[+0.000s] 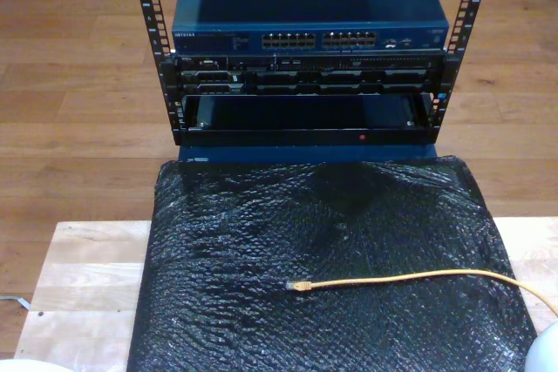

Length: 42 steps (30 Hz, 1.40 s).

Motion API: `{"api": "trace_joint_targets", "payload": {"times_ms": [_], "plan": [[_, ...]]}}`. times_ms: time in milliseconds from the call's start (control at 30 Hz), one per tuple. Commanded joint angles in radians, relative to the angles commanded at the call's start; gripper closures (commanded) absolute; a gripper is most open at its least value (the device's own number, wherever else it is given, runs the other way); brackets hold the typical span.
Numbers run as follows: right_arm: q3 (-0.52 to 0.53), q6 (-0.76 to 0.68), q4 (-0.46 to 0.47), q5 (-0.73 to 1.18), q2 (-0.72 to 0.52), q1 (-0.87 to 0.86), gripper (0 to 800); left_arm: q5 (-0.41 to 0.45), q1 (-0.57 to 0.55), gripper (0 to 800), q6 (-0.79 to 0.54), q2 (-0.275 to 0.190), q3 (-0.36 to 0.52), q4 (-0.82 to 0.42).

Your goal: Grab the cable and plug it in

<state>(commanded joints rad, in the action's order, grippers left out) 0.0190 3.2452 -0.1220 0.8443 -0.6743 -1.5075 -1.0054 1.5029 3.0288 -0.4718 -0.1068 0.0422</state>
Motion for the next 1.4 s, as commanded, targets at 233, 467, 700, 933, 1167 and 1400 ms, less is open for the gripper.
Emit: {"api": "trace_joint_targets", "payload": {"times_ms": [233, 467, 700, 933, 1167, 1400], "plan": [[0.0, 0.0, 0.0, 0.0, 0.0, 0.0, 2, 0.0, 0.0, 0, 0.0, 0.0, 0.0, 0.0], [-0.009, -0.002, 0.0, 0.003, -0.002, 0.0, 3, 0.0, 0.0, 0, 0.0, 0.0, 0.0, -0.002], [-0.029, -0.005, -0.002, 0.029, -0.012, 0.0, 3, -0.003, 0.0, 0, 0.0, -0.003, -0.005, -0.005], [-0.094, -0.006, -0.002, 0.143, -0.029, -0.002, 3, -0.055, 0.002, 0, 0.005, -0.012, -0.017, -0.005], [-0.163, -0.046, -0.002, 0.253, -0.032, 0.0, 3, -0.158, 0.002, 0, 0.006, -0.021, -0.08, -0.008], [-0.276, -0.138, -0.002, 0.367, -0.029, 0.0, 4, -0.258, 0.0, 0, 0.008, -0.048, -0.141, -0.006]]}}
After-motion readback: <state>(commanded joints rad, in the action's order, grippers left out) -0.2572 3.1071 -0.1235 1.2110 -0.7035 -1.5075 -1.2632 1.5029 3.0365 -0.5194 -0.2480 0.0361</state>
